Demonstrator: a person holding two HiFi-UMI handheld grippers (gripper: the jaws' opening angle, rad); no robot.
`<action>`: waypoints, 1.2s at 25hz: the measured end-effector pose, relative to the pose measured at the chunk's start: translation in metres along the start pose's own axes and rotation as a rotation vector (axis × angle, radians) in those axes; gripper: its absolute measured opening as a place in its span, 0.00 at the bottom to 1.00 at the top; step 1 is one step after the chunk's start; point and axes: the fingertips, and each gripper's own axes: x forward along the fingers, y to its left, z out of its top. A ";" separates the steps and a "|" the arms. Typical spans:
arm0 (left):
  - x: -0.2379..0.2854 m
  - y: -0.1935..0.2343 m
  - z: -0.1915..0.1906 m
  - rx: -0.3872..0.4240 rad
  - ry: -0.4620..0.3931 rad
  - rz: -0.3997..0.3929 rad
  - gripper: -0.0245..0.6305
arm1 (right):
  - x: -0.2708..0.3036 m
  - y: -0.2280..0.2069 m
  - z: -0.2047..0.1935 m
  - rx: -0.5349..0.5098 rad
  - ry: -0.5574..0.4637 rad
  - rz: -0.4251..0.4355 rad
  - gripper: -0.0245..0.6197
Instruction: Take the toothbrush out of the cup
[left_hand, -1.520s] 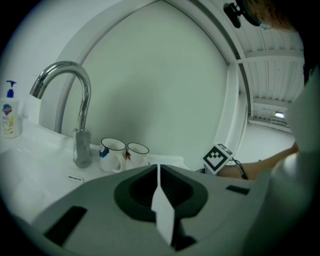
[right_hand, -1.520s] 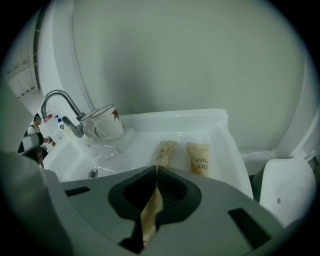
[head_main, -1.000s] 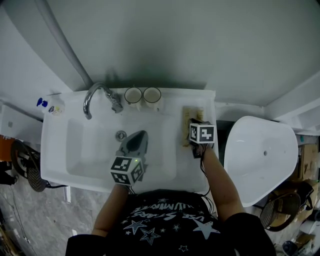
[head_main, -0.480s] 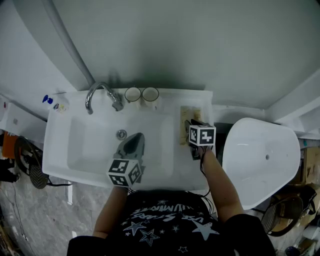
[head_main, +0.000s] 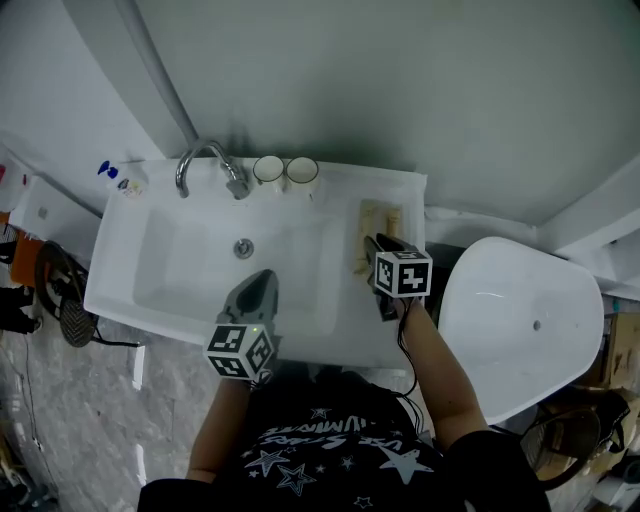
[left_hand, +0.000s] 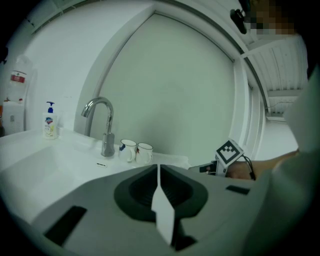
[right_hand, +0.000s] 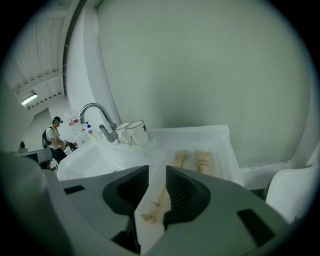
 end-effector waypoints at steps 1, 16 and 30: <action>-0.005 -0.001 -0.002 -0.006 -0.004 0.012 0.08 | -0.001 0.002 0.000 -0.003 -0.006 0.013 0.21; -0.065 0.013 -0.027 -0.062 -0.057 0.131 0.08 | -0.012 0.021 -0.007 -0.067 -0.024 0.075 0.18; -0.161 0.014 -0.051 -0.086 -0.102 0.175 0.08 | -0.059 0.102 -0.035 -0.150 -0.071 0.116 0.07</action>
